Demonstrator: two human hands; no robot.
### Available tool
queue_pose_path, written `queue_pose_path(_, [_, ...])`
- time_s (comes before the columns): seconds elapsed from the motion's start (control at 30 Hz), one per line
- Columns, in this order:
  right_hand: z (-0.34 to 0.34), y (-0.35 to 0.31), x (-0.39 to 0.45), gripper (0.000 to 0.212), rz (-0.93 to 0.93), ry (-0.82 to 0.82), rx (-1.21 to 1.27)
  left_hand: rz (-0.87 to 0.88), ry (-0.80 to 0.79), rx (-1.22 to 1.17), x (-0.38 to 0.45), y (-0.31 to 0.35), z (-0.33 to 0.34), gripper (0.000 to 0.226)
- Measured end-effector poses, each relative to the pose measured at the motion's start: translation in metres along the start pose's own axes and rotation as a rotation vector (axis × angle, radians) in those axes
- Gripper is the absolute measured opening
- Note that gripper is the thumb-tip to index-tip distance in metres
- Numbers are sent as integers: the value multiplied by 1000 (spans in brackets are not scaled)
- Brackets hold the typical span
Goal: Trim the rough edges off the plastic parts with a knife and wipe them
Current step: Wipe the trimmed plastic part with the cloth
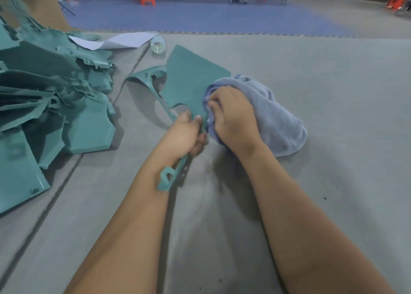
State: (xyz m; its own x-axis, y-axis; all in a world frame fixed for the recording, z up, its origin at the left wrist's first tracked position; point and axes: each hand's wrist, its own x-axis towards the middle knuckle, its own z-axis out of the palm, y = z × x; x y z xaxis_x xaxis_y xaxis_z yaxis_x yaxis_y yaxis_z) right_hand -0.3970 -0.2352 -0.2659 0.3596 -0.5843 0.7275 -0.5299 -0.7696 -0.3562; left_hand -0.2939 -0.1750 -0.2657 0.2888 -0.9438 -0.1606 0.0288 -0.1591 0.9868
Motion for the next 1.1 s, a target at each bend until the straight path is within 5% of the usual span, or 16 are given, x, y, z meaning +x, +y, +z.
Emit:
queue_pose_path(0.13, [-15,31,7,15,350,176,-64,96,-7,-63,3,-4,-31,20])
queue_pose_path(0.27, [-44,63,1,15,511,303,-191,123,-34,-88,4,-5,-36,17])
queue_pose_path(0.37, [-55,76,1,24,615,233,-260,131,-63,-67,3,-7,-30,19])
queue_pose_path(0.47, [-43,54,3,39,432,59,-410,150,-46,-49,4,-7,-22,23])
queue_pose_path(0.57, [-16,12,6,32,373,118,12,173,-54,-48,2,-6,-15,17])
queue_pose_path(0.7, [3,-20,11,22,791,30,1127,205,-70,-68,0,-7,-10,14])
queue_pose_path(0.93, [-8,-11,12,18,653,132,1190,216,140,-252,9,-8,-22,9])
queue_pose_path(1.1, [-12,-11,11,18,537,67,1164,379,44,-448,9,-5,-30,35])
